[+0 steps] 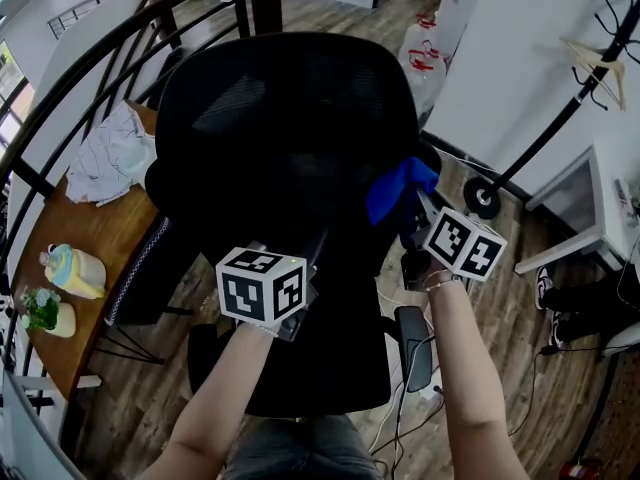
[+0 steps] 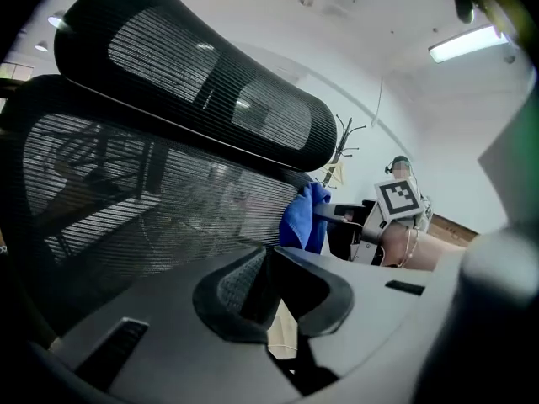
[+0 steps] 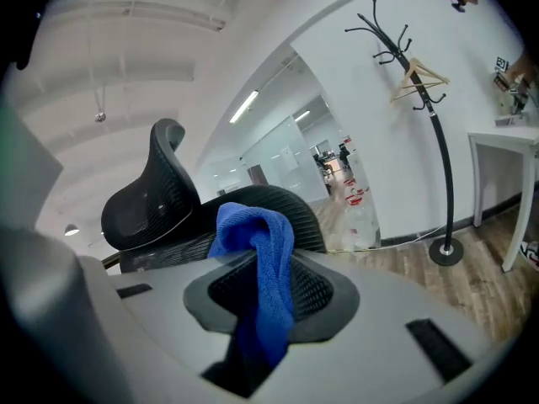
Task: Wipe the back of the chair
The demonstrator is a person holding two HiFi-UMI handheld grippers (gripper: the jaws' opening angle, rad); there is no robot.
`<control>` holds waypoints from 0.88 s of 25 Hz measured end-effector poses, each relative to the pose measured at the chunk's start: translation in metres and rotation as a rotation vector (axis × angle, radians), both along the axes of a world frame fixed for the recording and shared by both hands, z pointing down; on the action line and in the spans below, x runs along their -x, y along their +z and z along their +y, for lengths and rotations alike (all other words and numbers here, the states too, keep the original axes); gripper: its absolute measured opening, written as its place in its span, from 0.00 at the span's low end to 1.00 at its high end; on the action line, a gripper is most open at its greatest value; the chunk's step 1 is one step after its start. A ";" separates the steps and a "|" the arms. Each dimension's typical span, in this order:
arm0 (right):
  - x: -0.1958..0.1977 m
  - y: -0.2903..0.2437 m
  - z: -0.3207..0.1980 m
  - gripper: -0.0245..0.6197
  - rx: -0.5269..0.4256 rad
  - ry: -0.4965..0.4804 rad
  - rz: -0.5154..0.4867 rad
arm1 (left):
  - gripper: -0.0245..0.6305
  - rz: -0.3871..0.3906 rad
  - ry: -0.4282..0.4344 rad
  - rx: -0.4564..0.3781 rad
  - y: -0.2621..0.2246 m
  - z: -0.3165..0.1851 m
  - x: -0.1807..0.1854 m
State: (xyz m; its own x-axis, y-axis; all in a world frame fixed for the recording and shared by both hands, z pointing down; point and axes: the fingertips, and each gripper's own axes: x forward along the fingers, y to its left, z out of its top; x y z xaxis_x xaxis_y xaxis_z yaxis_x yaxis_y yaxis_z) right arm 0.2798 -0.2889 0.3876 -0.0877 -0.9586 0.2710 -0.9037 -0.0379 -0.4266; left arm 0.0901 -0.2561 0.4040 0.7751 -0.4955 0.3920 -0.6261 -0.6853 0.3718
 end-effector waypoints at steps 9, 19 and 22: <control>-0.030 -0.016 0.038 0.19 -0.027 0.116 -0.011 | 0.09 0.025 0.027 -0.011 -0.010 0.006 -0.006; 0.090 -0.016 0.053 0.19 -0.035 -0.154 -0.008 | 0.09 0.026 -0.120 0.025 0.002 0.010 0.071; 0.138 -0.009 0.044 0.19 -0.025 -0.252 0.000 | 0.09 0.020 -0.182 0.033 0.007 0.011 0.109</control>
State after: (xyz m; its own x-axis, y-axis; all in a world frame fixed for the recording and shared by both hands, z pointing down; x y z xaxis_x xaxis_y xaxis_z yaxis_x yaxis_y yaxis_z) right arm 0.1416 -0.2451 0.3785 -0.3245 -0.9129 0.2475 -0.8835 0.1990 -0.4241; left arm -0.0184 -0.2450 0.4113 0.6820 -0.6151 0.3957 -0.7306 -0.5489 0.4061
